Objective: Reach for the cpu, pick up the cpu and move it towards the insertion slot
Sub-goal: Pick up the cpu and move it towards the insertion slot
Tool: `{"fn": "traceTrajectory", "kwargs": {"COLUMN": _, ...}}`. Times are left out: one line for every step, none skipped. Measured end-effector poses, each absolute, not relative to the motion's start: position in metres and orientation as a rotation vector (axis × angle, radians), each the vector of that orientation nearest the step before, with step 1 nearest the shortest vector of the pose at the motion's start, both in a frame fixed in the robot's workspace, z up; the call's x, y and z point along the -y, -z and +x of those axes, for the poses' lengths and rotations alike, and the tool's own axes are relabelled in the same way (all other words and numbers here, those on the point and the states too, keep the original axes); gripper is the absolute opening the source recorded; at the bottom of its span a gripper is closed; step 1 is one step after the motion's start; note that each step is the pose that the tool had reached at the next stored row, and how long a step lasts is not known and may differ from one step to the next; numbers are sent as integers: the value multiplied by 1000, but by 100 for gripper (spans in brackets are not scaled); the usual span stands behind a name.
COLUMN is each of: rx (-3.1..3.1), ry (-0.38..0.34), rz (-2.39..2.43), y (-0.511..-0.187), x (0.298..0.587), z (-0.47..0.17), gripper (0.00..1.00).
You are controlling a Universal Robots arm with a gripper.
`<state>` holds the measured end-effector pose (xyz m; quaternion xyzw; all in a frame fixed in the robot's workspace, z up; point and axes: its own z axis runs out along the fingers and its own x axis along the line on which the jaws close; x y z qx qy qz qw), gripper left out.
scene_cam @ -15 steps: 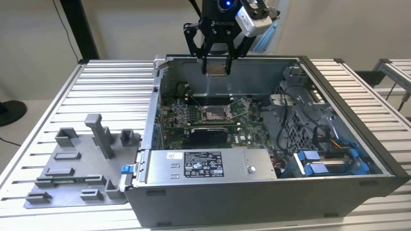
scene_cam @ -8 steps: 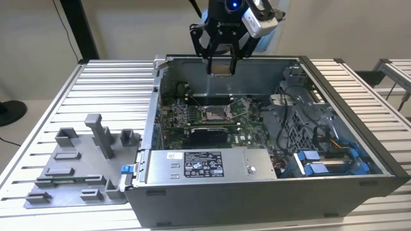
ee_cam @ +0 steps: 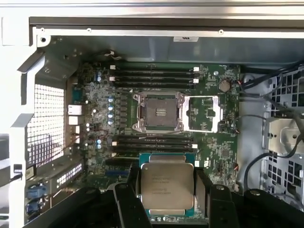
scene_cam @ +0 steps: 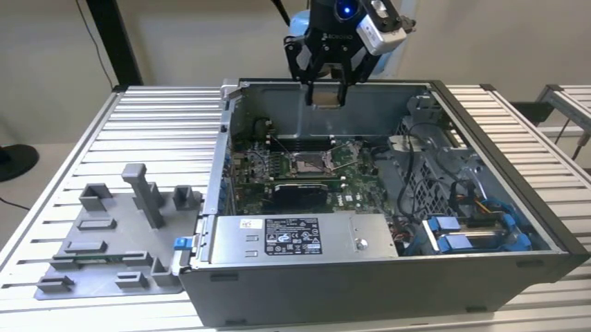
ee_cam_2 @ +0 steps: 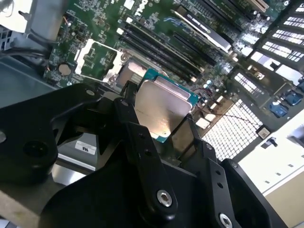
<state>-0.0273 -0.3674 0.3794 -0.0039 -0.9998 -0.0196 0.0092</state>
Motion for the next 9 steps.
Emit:
{"fn": "traceTrajectory", "kwargs": {"rx": 3123, "ry": 61, "rz": -13, "y": -378, "x": 365, "z": -27, "gripper": 0}}
{"fn": "traceTrajectory", "kwargs": {"rx": 3123, "ry": 61, "rz": -13, "y": -377, "x": 363, "z": -26, "gripper": 0}}
{"fn": "traceTrajectory", "kwargs": {"rx": 3123, "ry": 61, "rz": -14, "y": -376, "x": 360, "z": -25, "gripper": 0}}
{"fn": "traceTrajectory", "kwargs": {"rx": 3123, "ry": 61, "rz": -14, "y": -374, "x": 357, "z": -25, "gripper": 0}}
{"fn": "traceTrajectory", "kwargs": {"rx": 3123, "ry": 61, "rz": -14, "y": -373, "x": 354, "z": -25, "gripper": 0}}
{"fn": "traceTrajectory", "kwargs": {"rx": 3123, "ry": 61, "rz": -15, "y": -372, "x": 351, "z": -25, "gripper": 0}}
{"fn": "traceTrajectory", "kwargs": {"rx": 3123, "ry": 61, "rz": -15, "y": -371, "x": 347, "z": -25, "gripper": 0}}
{"fn": "traceTrajectory", "kwargs": {"rx": 3123, "ry": 61, "rz": -16, "y": -370, "x": 345, "z": -25, "gripper": 0}}
{"fn": "traceTrajectory", "kwargs": {"rx": 3123, "ry": 61, "rz": -17, "y": -369, "x": 342, "z": -25, "gripper": 0}}
